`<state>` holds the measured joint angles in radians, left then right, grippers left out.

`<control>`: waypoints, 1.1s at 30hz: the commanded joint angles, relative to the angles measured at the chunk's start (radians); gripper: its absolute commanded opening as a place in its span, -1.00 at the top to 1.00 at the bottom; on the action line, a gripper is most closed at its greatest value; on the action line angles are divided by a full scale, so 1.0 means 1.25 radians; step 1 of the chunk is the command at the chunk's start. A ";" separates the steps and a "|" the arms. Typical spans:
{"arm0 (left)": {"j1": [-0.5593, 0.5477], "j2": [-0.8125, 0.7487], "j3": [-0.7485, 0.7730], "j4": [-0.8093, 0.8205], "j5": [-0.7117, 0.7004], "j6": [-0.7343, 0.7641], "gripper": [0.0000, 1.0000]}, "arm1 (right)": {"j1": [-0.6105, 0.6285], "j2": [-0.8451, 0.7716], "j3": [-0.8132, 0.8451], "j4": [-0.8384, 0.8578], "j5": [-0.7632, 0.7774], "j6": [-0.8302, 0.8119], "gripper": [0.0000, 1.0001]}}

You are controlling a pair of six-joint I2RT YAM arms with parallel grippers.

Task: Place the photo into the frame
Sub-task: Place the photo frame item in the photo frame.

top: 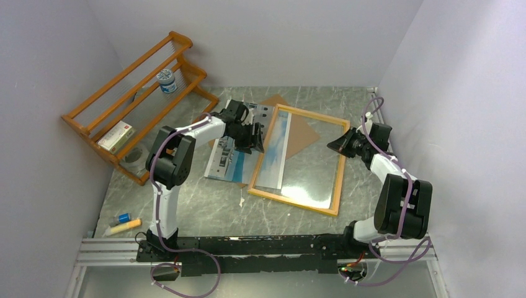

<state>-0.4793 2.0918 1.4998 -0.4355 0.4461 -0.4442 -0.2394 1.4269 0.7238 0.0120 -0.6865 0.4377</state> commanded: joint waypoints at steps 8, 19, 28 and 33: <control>-0.031 0.058 0.031 -0.084 -0.104 0.054 -0.15 | -0.008 0.030 0.001 0.045 -0.003 -0.040 0.98; -0.042 0.089 0.043 -0.118 -0.126 0.060 -0.25 | -0.009 0.041 0.028 0.016 0.052 -0.070 0.97; -0.045 0.108 0.051 -0.137 -0.140 0.060 -0.24 | -0.008 0.035 0.033 0.017 0.081 -0.062 0.99; -0.045 0.114 0.053 -0.140 -0.140 0.057 -0.22 | -0.009 0.024 0.032 0.021 0.092 -0.064 0.99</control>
<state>-0.5243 2.1448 1.5929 -0.5446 0.3462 -0.4049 -0.2451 1.4822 0.7246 0.0051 -0.6155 0.3885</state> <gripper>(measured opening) 0.612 0.013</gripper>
